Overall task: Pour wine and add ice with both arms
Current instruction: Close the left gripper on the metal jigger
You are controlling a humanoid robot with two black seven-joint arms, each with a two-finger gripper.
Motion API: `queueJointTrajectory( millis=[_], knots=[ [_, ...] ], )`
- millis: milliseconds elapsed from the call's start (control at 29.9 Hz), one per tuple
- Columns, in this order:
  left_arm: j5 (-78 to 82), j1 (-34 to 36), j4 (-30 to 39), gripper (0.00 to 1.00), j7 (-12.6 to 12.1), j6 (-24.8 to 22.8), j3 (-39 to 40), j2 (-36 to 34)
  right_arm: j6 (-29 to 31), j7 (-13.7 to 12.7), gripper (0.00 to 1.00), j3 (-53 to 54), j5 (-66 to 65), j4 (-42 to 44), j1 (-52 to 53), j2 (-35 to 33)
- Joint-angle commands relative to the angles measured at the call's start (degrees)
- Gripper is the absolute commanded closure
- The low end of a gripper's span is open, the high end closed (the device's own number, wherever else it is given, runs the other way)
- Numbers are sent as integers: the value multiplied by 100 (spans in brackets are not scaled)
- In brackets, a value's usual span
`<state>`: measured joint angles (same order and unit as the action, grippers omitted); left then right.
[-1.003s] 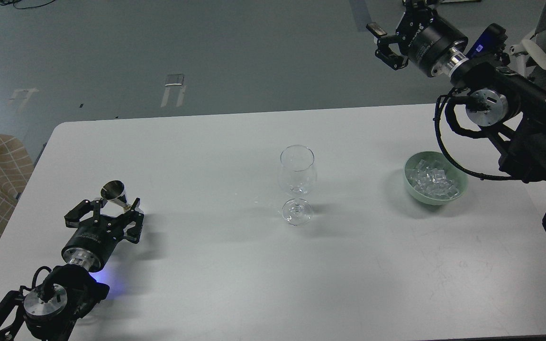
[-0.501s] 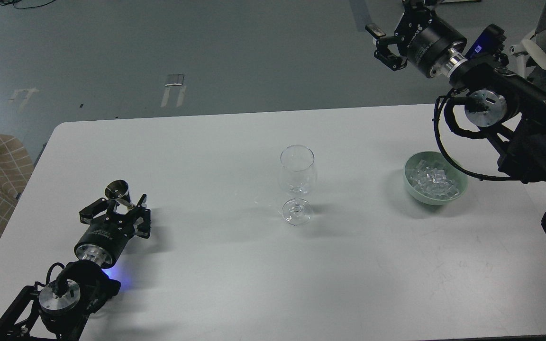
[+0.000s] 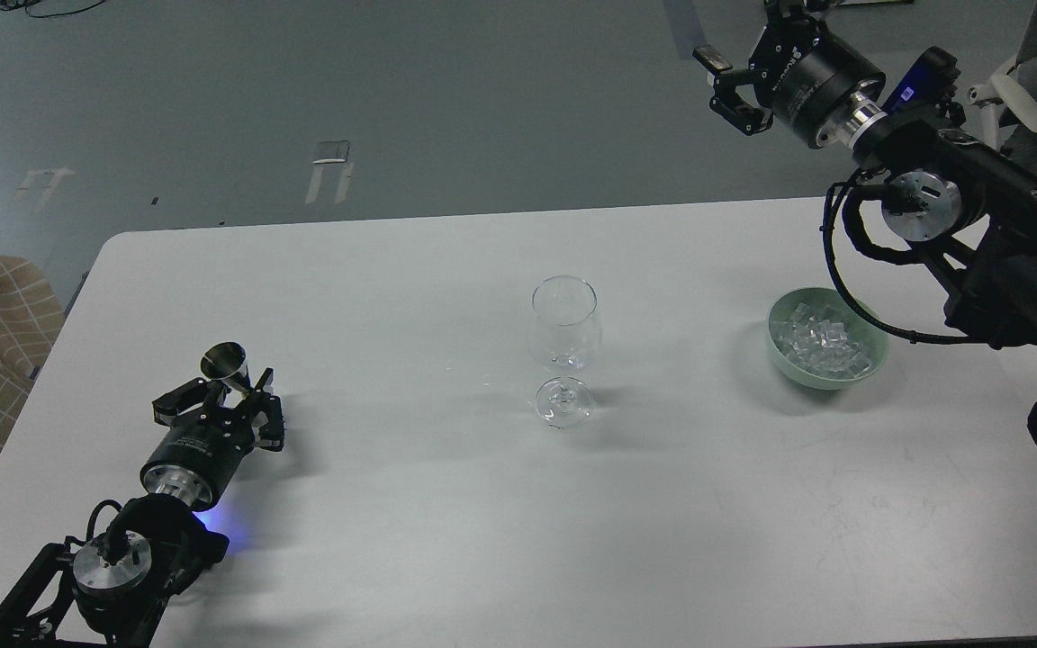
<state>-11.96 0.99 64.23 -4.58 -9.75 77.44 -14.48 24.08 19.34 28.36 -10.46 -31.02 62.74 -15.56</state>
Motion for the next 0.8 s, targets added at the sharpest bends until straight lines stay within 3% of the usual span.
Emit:
queueJointTrajectory(
  millis=[0, 267, 769],
  knots=[
    [1, 7, -7, 81, 0, -9, 8, 7, 0, 0, 0, -6, 0, 0, -7, 1],
    [1, 16, -69, 82, 27, -36, 8, 7, 0, 0, 0, -6, 0, 0, 2, 1],
    [-8, 174, 36, 95, 0, -168, 8, 139, 0, 0, 0, -6, 0, 0, 2, -8]
  ],
)
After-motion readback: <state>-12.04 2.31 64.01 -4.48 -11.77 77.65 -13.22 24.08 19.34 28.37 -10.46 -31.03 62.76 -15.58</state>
